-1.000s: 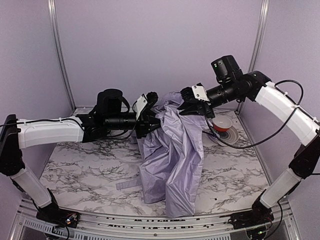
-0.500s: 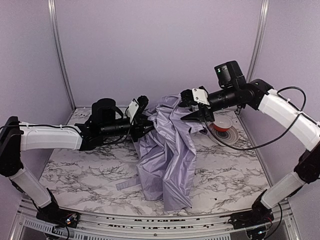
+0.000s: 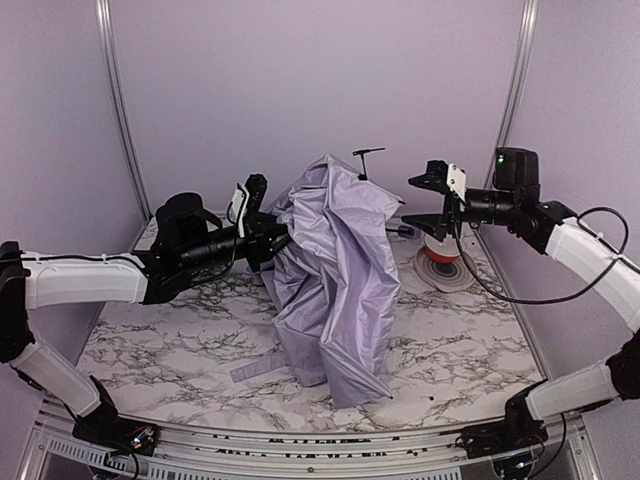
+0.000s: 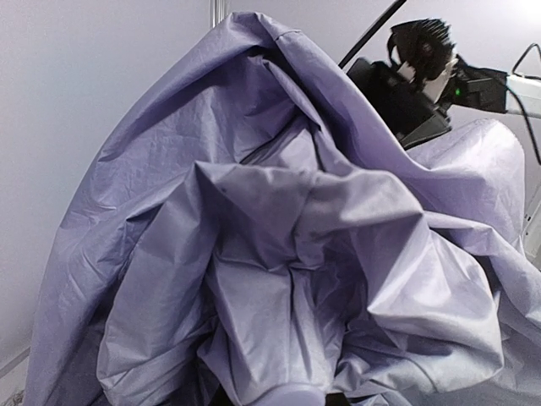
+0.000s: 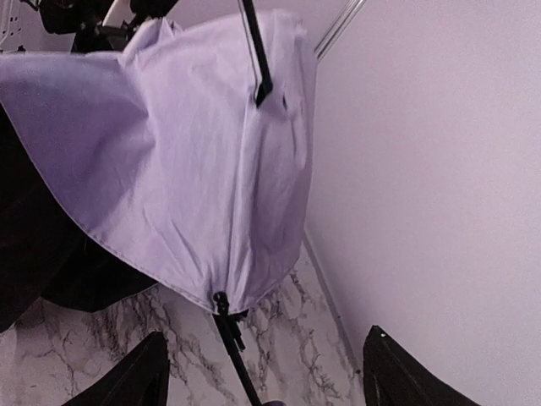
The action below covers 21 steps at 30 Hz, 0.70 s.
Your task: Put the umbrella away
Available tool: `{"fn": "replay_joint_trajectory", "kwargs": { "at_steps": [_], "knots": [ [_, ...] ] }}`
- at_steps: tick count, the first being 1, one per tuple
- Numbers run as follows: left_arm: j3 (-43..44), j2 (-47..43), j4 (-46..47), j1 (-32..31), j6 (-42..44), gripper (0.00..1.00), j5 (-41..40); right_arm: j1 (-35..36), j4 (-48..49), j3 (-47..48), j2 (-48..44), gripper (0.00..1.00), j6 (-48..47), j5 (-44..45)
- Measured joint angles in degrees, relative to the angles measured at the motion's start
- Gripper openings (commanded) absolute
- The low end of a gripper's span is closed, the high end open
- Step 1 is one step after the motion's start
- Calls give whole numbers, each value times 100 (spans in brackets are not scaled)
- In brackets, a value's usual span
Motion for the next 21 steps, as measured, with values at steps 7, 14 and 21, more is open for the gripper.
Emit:
{"fn": "replay_joint_trajectory", "kwargs": {
  "at_steps": [7,14,21],
  "knots": [
    [-90,-131,138,17,-107,0,326,31,-824,647,1419,82,-114,-52],
    [-103,-140,144,35,-181,0,597,466,-1342,1180,1816,75,-376,308],
    [-90,-133,109,44,-188,0,678,719,-1700,1276,2330,26,-520,498]
  ]
}}
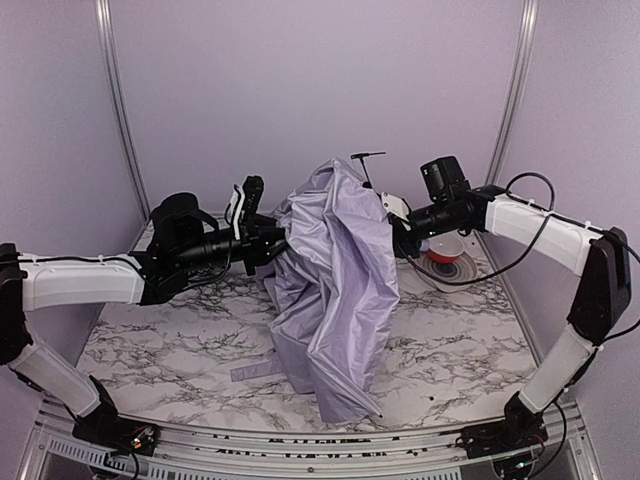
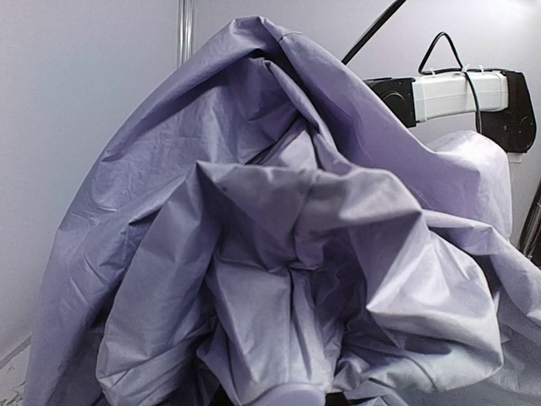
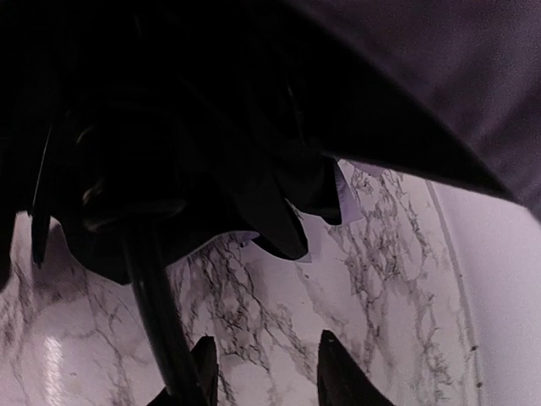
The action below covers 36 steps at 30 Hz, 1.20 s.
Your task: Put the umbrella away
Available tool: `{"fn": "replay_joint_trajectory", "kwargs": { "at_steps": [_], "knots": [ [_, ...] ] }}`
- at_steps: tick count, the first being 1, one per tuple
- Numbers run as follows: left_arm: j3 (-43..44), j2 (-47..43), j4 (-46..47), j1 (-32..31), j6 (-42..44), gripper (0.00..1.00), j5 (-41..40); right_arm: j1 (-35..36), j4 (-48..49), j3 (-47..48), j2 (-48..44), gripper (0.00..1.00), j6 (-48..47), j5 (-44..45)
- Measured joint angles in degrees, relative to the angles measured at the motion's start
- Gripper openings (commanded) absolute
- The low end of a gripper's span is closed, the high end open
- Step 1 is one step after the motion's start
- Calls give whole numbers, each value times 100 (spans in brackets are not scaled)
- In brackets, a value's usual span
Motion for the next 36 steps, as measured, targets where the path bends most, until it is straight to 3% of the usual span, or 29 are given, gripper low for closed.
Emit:
{"fn": "replay_joint_trajectory", "kwargs": {
  "at_steps": [3,4,6,12,14,17,22,29,31,36],
  "knots": [
    [0,9,7,33,2,0,-52,9,4,-7,-22,5,11,2],
    [0,9,46,33,2,7,-116,9,26,-11,-66,0,-39,-13],
    [0,4,170,83,-63,24,-190,57,-20,-101,-175,0,-439,-48],
    [-275,-258,225,66,85,70,-450,-44,13,-205,-450,0,-442,22],
    [-446,-490,83,72,195,80,-555,-299,-4,-177,-544,0,-415,-74],
    [-658,-907,-326,90,417,85,-651,-691,-74,39,-640,0,-417,-177],
    [-669,-962,-813,90,540,87,-667,-859,-350,636,-758,0,-645,-330],
    [-529,133,-1158,63,636,86,-737,-826,-704,861,-1025,0,-1056,-905],
    [-378,431,-1196,28,627,78,-791,-811,-748,861,-1034,0,-1088,-1021],
    [-107,758,-868,-153,507,45,-831,-643,-798,859,-1027,0,-1086,-1080]
  ]
}}
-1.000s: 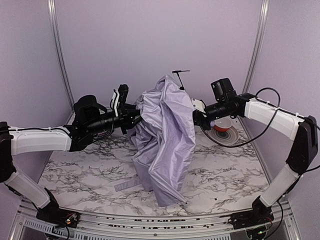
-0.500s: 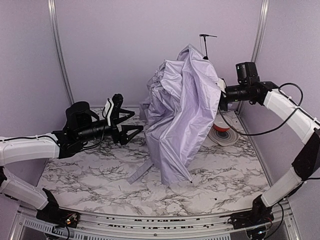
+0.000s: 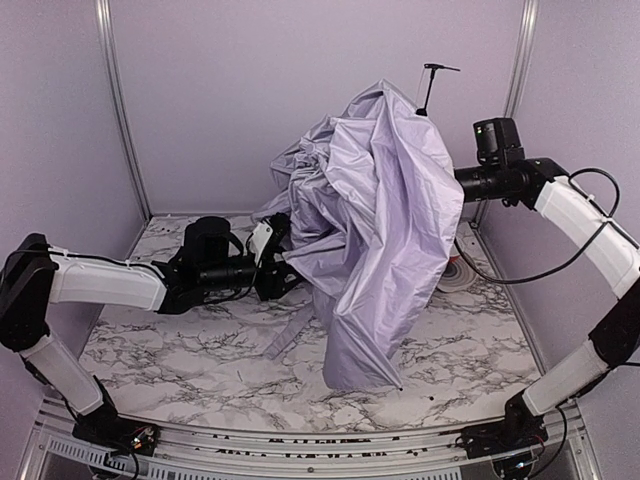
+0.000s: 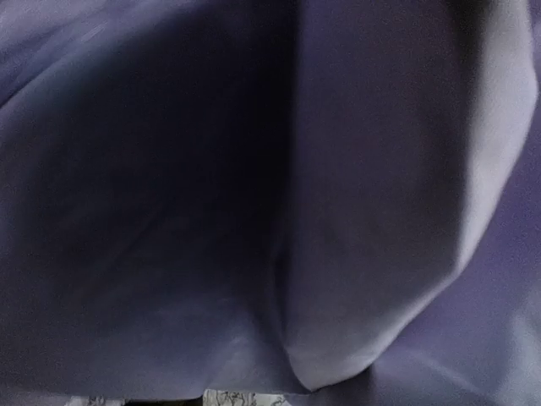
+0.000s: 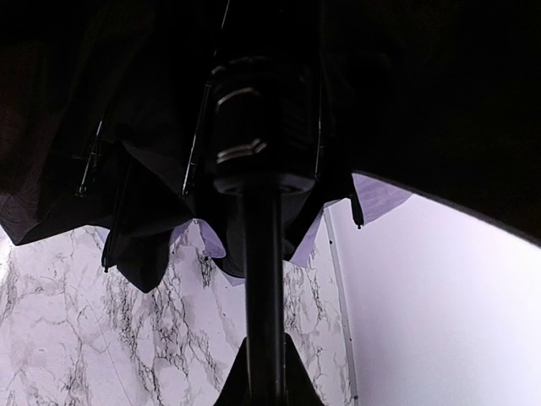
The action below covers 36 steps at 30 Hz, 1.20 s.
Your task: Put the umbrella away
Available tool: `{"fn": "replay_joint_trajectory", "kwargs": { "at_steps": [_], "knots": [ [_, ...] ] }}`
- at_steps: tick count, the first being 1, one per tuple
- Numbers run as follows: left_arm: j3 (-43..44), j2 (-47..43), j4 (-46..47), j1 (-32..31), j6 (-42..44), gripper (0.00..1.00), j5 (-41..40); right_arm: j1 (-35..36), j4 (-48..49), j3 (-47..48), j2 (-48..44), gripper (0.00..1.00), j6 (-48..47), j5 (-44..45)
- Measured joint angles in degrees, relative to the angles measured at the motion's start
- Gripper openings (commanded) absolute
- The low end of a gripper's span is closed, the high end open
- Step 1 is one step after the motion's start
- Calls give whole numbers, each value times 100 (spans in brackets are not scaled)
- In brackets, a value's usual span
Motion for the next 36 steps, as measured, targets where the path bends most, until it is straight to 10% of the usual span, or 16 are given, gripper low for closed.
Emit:
{"fn": "replay_joint_trajectory", "kwargs": {
  "at_steps": [6,19,30,36],
  "knots": [
    [55,2,787,-221,-50,10,-7,448,4,-129,50,0,66,127],
    [623,-9,1309,-468,181,9,22,1217,-63,-310,632,0,501,756],
    [-404,-535,1392,-485,402,88,-232,299,1172,-1329,-286,0,1384,699],
    [-1021,-1794,238,-140,1095,99,-87,76,1115,-1405,-605,0,1049,391]
  ]
}}
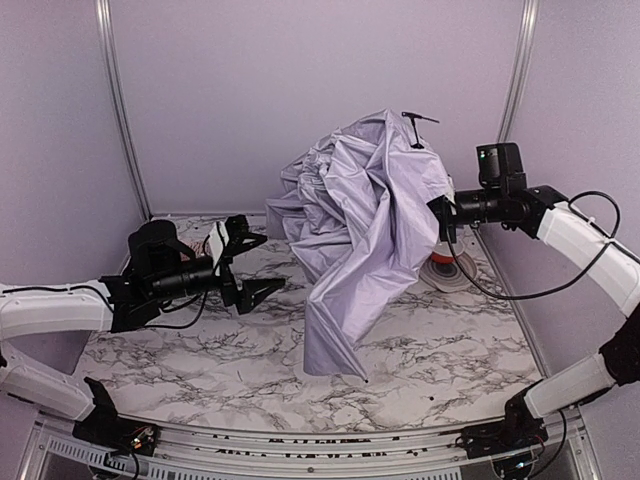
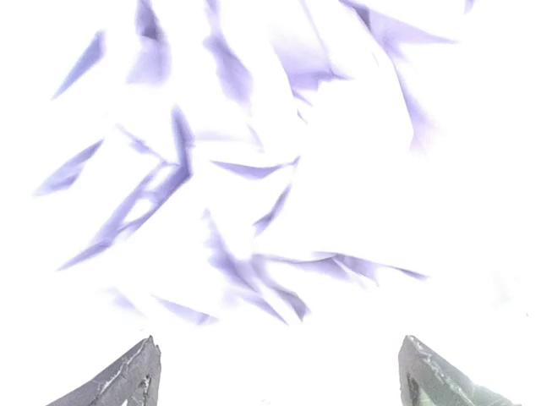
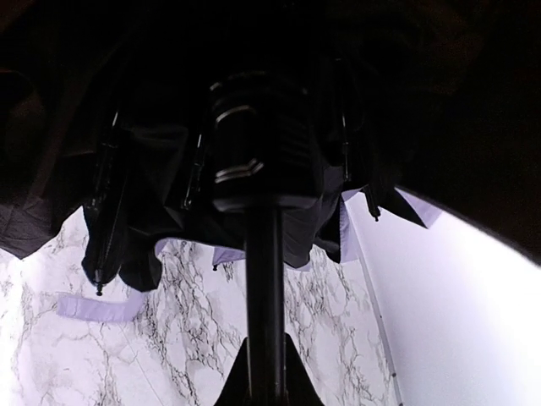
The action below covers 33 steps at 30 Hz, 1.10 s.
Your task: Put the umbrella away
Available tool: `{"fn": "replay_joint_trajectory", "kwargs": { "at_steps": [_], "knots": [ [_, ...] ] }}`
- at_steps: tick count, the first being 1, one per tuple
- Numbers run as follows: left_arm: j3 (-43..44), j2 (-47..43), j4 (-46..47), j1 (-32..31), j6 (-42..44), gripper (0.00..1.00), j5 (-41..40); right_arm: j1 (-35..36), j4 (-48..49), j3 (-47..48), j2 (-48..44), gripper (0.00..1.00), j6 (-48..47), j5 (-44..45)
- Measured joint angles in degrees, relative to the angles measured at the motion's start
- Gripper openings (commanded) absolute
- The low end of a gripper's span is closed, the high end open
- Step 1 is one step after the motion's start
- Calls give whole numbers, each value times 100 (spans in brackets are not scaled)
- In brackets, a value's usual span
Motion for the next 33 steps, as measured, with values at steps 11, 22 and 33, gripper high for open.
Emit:
{"fn": "replay_joint_trajectory", "kwargs": {
  "at_steps": [11,22,33],
  "knots": [
    [13,-466,-813,811,992,88,-610,22,-881,326,-11,0,-713,-719],
    [894,470,-566,678,1019,23,-337,750,-1088,459,138,0,-776,-739],
    [1687,1224,87,-225,933,0,162,1346,-1207,728,780,0,-601,-129]
  ]
}}
